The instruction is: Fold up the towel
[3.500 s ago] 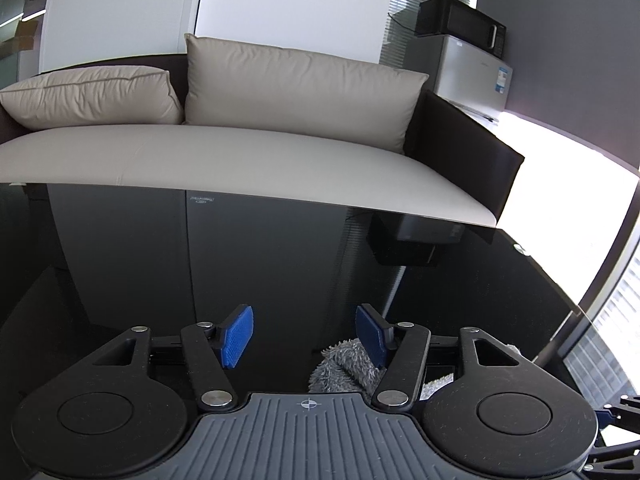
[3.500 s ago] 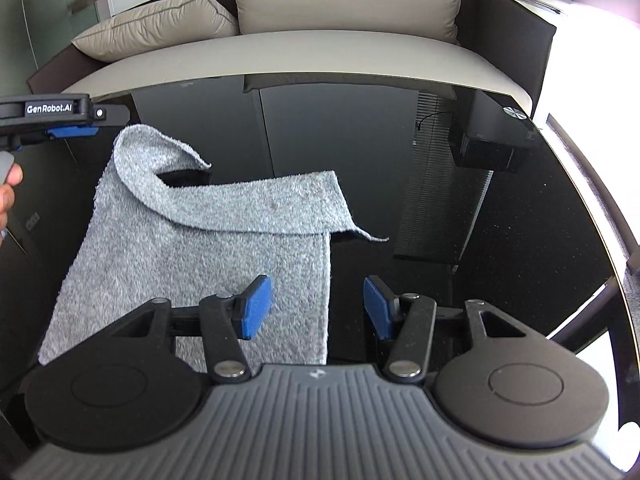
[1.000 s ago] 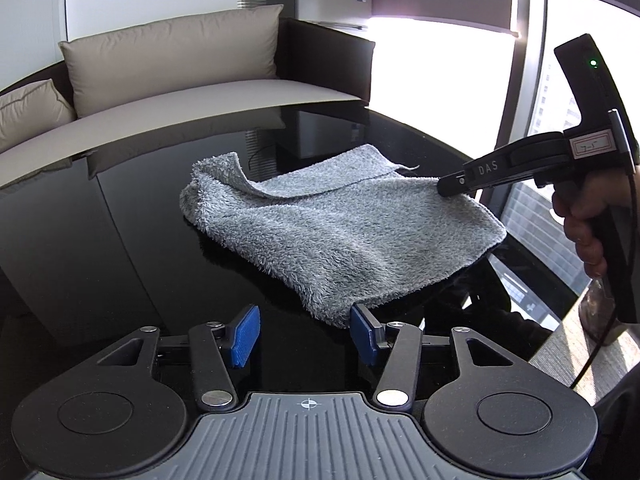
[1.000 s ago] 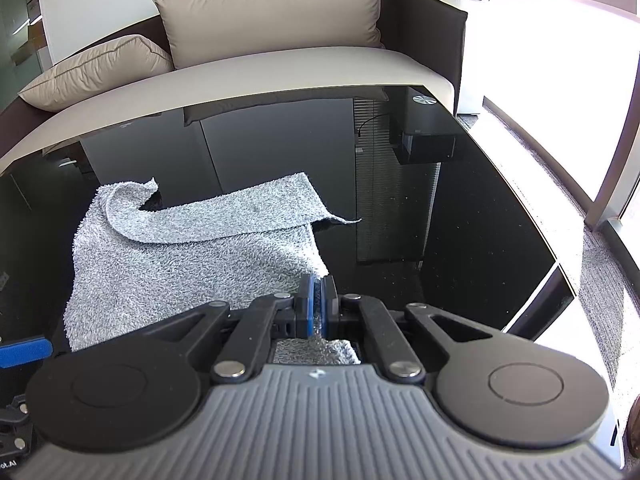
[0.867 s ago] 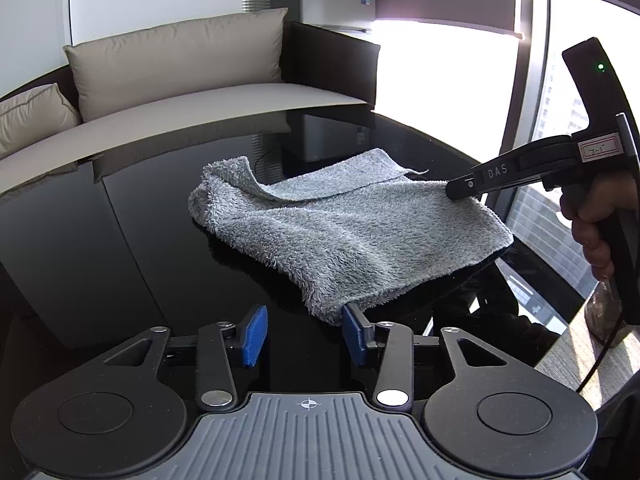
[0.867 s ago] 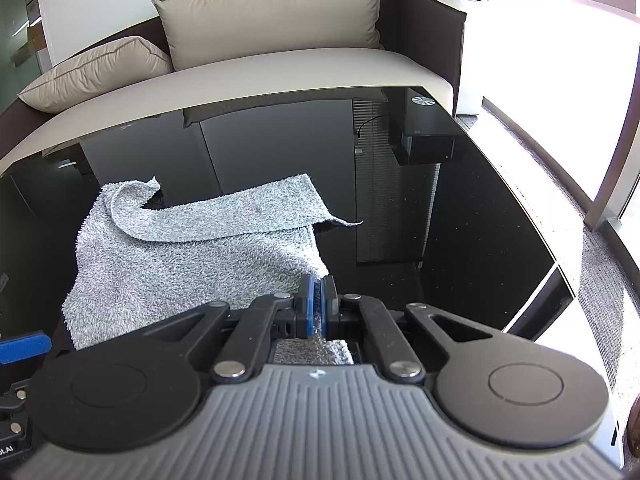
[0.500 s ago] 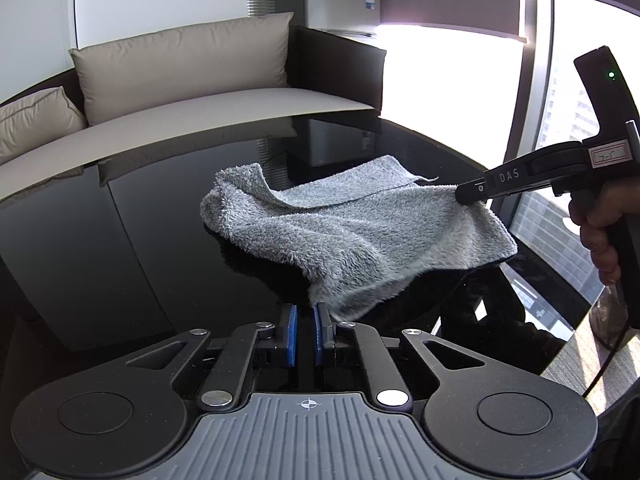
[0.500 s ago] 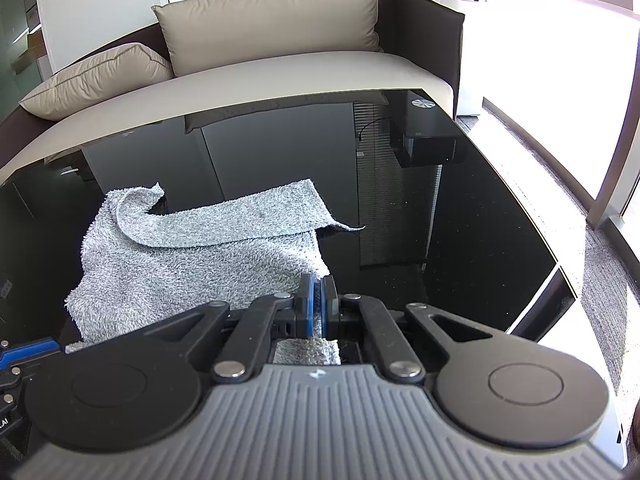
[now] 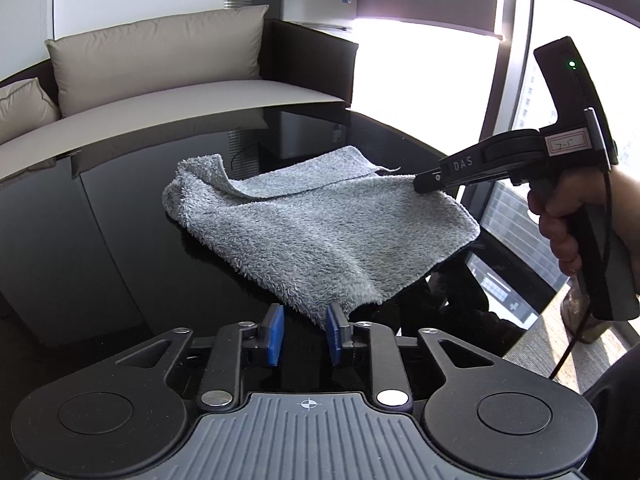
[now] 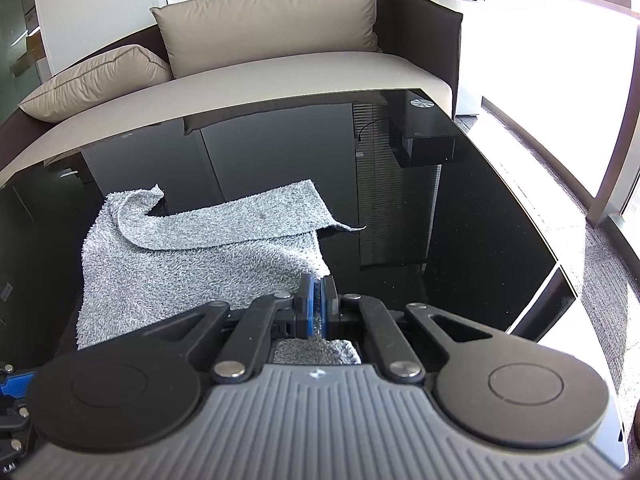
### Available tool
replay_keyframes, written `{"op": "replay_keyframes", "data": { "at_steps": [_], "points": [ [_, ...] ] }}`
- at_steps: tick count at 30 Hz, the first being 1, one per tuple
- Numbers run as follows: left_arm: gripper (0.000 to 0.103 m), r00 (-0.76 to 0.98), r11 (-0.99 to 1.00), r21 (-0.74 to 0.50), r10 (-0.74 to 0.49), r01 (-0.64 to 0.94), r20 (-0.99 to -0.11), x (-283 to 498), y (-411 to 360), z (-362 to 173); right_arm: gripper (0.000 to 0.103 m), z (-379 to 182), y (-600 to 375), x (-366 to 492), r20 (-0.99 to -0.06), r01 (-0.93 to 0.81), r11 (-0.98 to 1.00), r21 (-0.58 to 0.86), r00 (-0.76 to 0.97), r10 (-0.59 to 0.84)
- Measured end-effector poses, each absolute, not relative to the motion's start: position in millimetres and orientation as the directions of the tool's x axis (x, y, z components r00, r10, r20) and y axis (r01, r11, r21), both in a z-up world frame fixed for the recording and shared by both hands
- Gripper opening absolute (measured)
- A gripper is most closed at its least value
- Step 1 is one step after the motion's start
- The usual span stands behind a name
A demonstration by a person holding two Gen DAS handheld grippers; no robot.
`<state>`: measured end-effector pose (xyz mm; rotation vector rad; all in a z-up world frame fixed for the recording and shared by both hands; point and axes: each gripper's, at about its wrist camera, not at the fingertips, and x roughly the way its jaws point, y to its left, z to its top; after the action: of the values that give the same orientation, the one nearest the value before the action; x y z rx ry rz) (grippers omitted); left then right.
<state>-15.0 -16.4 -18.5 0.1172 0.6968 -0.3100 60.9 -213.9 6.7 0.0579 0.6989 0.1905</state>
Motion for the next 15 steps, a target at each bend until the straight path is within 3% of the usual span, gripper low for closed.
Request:
{"op": "replay_keyframes", "data": {
  "at_steps": [4, 10, 15],
  "points": [
    [0.046, 0.733, 0.942, 0.022, -0.245, 0.334, -0.634, -20.9, -20.0, -16.7, 0.003, 6.6, -213.7, 61.1, -0.634, -0.156, 0.981, 0.116, 0.748, 0.194],
    [0.045, 0.740, 0.938, 0.064, -0.225, 0.340, -0.634, -20.5, -27.2, -21.8, 0.003, 6.3, -212.5, 61.1, -0.635, -0.157, 0.981, 0.114, 0.748, 0.194],
    [0.030, 0.748, 0.941, 0.089, -0.200, 0.327, -0.633, -18.3, -27.9, -25.3, 0.003, 6.2, -212.4, 60.7, -0.634, -0.156, 0.981, 0.115, 0.749, 0.193]
  ]
}}
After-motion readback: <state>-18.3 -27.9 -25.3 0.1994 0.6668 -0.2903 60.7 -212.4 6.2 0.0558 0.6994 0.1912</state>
